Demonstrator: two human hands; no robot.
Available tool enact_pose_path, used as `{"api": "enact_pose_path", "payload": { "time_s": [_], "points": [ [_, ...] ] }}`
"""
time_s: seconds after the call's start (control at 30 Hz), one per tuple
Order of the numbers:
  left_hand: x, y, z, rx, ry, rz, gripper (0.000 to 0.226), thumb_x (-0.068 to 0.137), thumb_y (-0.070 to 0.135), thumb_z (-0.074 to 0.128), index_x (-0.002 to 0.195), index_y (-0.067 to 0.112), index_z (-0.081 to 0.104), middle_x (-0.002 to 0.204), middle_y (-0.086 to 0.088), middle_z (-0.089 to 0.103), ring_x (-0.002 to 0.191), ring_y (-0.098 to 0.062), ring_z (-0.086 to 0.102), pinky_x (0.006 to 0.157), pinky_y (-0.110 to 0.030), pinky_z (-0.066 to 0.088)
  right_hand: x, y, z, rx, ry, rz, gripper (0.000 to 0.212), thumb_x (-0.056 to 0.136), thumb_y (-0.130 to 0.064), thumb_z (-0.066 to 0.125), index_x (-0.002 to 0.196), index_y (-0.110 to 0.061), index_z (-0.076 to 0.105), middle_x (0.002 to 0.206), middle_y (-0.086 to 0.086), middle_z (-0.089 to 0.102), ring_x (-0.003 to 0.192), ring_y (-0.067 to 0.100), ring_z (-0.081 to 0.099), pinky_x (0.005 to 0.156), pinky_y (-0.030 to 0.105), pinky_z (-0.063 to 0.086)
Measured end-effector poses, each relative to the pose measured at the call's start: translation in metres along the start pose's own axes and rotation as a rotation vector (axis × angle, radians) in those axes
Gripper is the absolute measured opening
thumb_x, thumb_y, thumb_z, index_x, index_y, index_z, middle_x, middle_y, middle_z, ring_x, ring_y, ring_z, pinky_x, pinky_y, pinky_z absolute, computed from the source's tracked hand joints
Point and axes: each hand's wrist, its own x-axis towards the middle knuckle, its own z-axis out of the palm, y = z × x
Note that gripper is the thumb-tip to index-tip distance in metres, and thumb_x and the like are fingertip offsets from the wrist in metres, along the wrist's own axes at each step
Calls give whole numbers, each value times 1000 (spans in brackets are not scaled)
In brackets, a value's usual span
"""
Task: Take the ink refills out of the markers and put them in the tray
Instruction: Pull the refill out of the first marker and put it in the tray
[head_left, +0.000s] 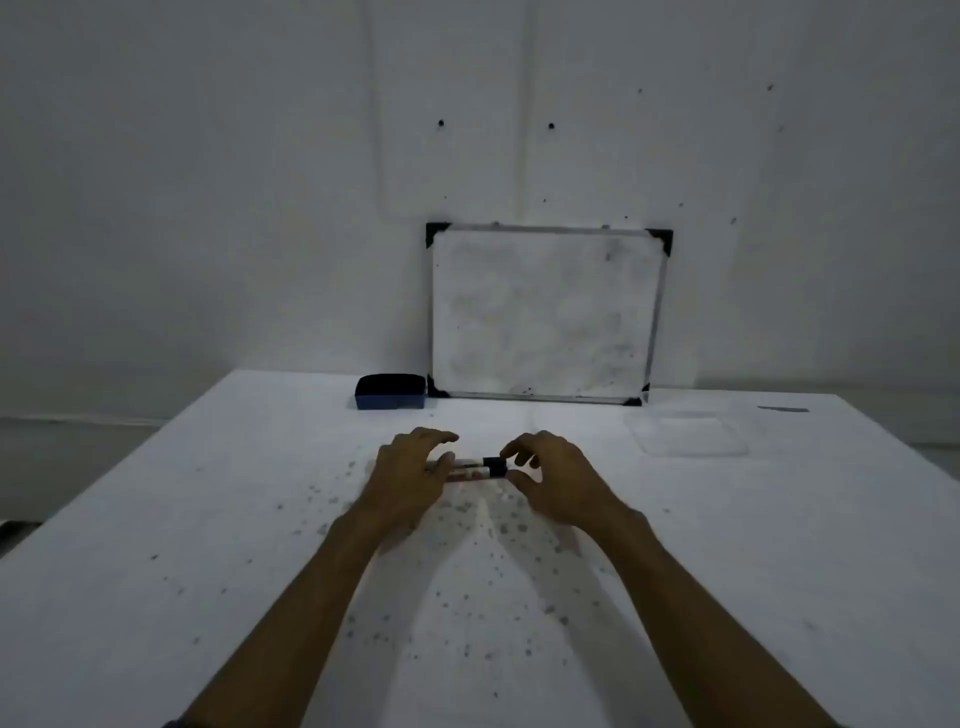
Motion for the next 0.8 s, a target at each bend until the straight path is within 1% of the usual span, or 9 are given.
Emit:
{"api": "enact_pose_path", "payload": {
  "time_s": [0.13, 0.4, 0.43, 0.5, 0.53, 0.6, 0.67, 0.73, 0.8],
  "points": [
    [0, -25, 11, 32, -22, 45, 36, 105, 46, 48, 131, 32, 69, 133, 8, 68, 121, -13, 59, 111, -45, 43, 21, -5, 22, -122, 6, -12, 27, 91, -48, 67, 111, -29, 71, 107, 1, 62, 98, 19, 58, 85, 33, 41],
    [-2, -30, 16, -65, -17, 40, 45, 111, 44, 31, 133, 29, 67, 128, 11, 67, 117, -12, 56, 110, -41, 41, 18, -1, 35, -192, -20, -52, 31, 97, -43, 64, 117, -22, 72, 110, 3, 64, 98, 21, 58, 85, 33, 42],
    [-3, -28, 14, -105, -25, 23, 45, 112, 42, 29, 137, 29, 64, 129, 12, 64, 117, -10, 54, 110, -34, 41, 13, 1, 30, -192, -29, -37, 29, 97, -42, 64, 115, -22, 73, 108, 3, 64, 98, 21, 59, 84, 33, 42],
    [-6, -23, 9, -205, -32, -27, 46, 112, 41, 29, 147, 28, 54, 136, 12, 57, 122, -4, 49, 105, -6, 33, -1, 6, 17, -162, -33, 7, 25, 97, -41, 64, 113, -23, 74, 105, 1, 65, 95, 19, 60, 79, 30, 43],
    [-8, -20, 7, -246, -6, -43, 47, 112, 41, 30, 151, 26, 50, 143, 10, 54, 127, -3, 46, 106, -2, 26, -9, 9, 11, -141, -31, 28, 25, 98, -40, 64, 112, -23, 74, 103, 0, 65, 92, 18, 61, 76, 28, 44],
    [-13, -12, 8, -342, 53, -60, 49, 111, 42, 33, 153, 24, 47, 153, 5, 51, 139, -7, 43, 115, -16, 23, -26, 10, -2, -79, -14, 79, 25, 98, -41, 63, 112, -24, 74, 99, -5, 64, 85, 13, 60, 71, 23, 44],
    [-16, 5, 8, -464, 80, -99, 49, 109, 44, 36, 153, 24, 47, 155, 4, 49, 142, -11, 43, 120, -30, 29, -40, 7, -10, 13, 25, 126, 26, 98, -44, 62, 111, -25, 74, 97, -10, 66, 79, 7, 61, 66, 17, 44],
    [-17, 29, 8, -593, 62, -117, 48, 109, 46, 38, 148, 24, 53, 150, 3, 57, 138, -13, 50, 119, -35, 36, -52, -1, -13, 109, 49, 152, 27, 98, -48, 61, 110, -27, 73, 96, -13, 71, 78, 3, 65, 64, 11, 45],
    [-17, 51, 8, -815, 17, -108, 41, 110, 39, 39, 139, 19, 60, 133, -3, 71, 125, -20, 66, 114, -43, 46, -59, -9, -11, 202, 28, 169, 26, 97, -48, 61, 107, -27, 73, 92, -16, 73, 79, -1, 66, 64, 8, 46]
  ]
}}
